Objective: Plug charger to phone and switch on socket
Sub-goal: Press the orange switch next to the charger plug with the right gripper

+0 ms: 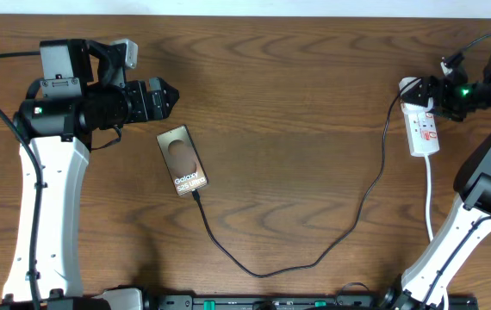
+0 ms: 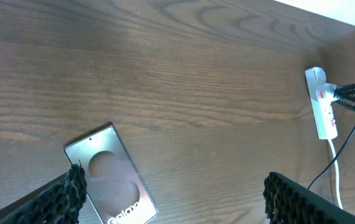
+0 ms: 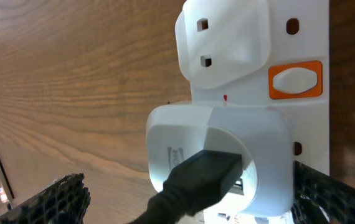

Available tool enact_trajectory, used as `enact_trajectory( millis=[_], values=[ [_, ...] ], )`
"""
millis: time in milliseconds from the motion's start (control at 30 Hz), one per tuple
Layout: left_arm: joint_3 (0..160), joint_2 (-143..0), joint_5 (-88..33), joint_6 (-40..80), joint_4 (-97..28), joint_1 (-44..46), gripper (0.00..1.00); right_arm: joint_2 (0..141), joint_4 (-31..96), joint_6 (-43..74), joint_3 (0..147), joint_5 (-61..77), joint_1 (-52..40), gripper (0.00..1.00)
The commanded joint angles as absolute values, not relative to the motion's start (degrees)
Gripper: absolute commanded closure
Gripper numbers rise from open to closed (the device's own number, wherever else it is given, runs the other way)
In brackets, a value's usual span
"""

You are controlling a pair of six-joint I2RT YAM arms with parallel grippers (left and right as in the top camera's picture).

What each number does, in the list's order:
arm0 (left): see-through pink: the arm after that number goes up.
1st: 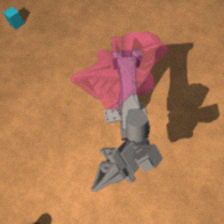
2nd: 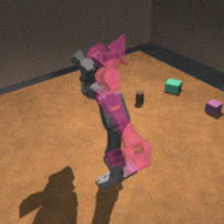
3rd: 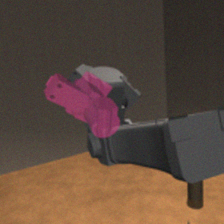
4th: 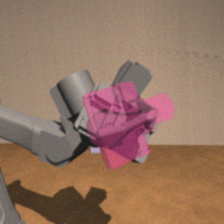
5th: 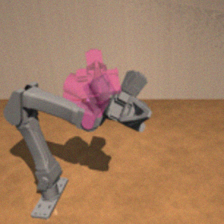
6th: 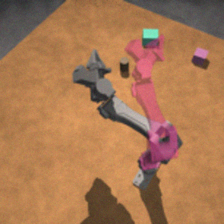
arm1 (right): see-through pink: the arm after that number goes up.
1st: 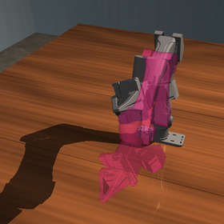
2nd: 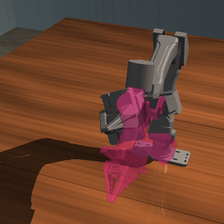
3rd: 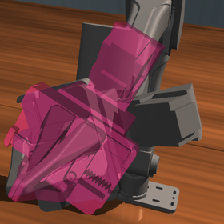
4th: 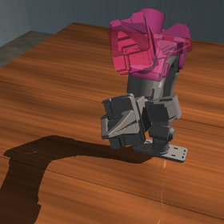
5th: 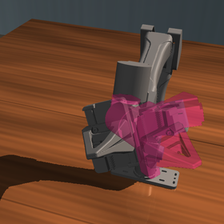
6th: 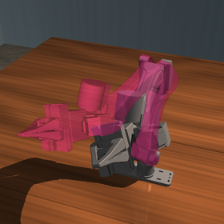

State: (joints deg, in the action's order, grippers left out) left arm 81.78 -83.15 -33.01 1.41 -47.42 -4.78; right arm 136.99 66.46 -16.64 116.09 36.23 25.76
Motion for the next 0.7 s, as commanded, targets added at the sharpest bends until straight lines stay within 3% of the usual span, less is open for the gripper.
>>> enact_trajectory(
  millis=[0,667],
  values=[
    [82.63,-83.09,-32.67,0.43,-47.53,-4.8,0.1,138.89,65.87,-13.65,110.56,38.09,23.9,0.01],
    [82.63,-83.09,-32.27,0.43,-47.51,-4.8,0.1,137.8,65.54,-13.3,110.08,34.39,25.58,0.03]
  ],
)
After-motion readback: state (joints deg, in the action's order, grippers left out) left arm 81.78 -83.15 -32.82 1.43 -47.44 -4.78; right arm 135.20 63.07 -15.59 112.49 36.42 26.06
